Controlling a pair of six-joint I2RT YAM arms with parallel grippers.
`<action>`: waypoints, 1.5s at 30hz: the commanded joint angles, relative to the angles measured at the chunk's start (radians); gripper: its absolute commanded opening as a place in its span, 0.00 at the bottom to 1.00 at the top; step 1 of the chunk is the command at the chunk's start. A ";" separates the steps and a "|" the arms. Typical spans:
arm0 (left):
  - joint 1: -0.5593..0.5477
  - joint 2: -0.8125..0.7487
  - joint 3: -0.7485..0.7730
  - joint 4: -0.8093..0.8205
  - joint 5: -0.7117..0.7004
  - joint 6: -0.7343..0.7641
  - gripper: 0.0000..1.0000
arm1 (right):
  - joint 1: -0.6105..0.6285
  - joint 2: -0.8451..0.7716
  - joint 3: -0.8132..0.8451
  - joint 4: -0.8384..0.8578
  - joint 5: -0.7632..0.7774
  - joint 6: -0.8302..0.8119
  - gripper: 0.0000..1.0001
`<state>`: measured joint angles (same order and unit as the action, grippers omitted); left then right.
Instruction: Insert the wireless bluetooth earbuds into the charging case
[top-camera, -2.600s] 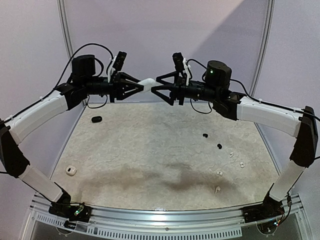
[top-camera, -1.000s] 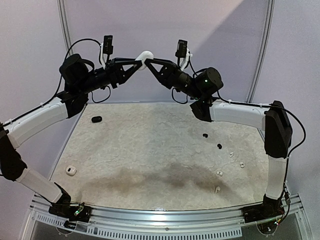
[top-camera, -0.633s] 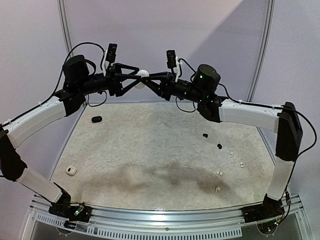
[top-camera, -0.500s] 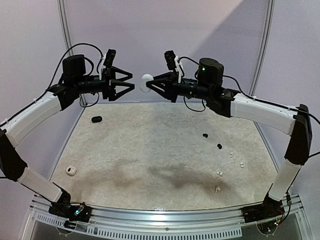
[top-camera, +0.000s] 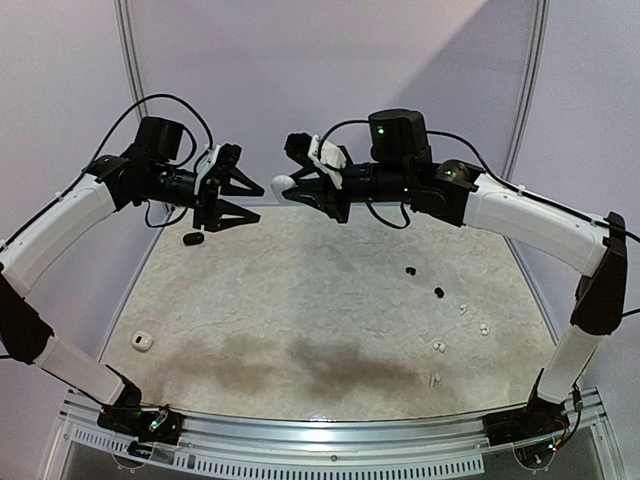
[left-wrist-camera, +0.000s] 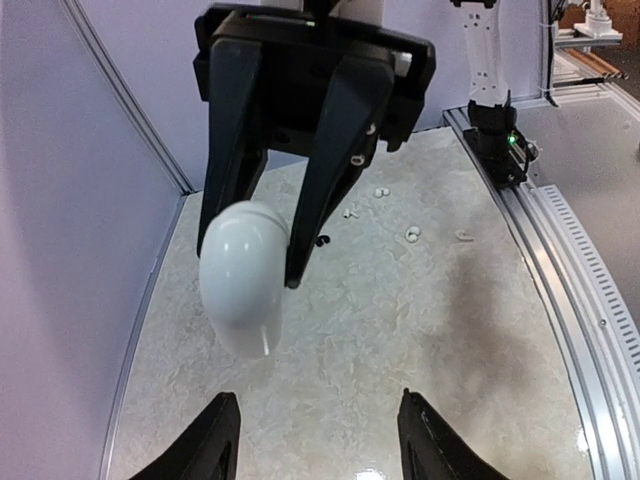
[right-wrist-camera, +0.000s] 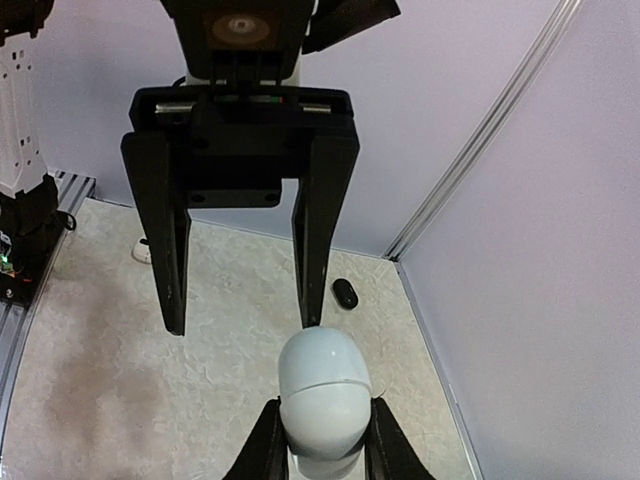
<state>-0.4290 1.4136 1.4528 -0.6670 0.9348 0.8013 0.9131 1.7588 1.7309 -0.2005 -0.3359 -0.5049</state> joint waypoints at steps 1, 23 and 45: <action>-0.013 -0.002 0.024 -0.003 0.006 0.041 0.55 | 0.010 0.034 0.019 0.016 0.019 -0.067 0.00; -0.067 0.004 -0.013 0.132 -0.094 0.049 0.45 | 0.021 0.047 0.006 0.071 -0.067 -0.056 0.00; -0.068 -0.029 -0.064 0.279 -0.070 -0.192 0.00 | 0.022 0.009 -0.095 0.200 0.011 -0.009 0.50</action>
<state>-0.4908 1.4128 1.4342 -0.5041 0.8307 0.7677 0.9291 1.8027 1.7107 -0.1219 -0.3767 -0.5617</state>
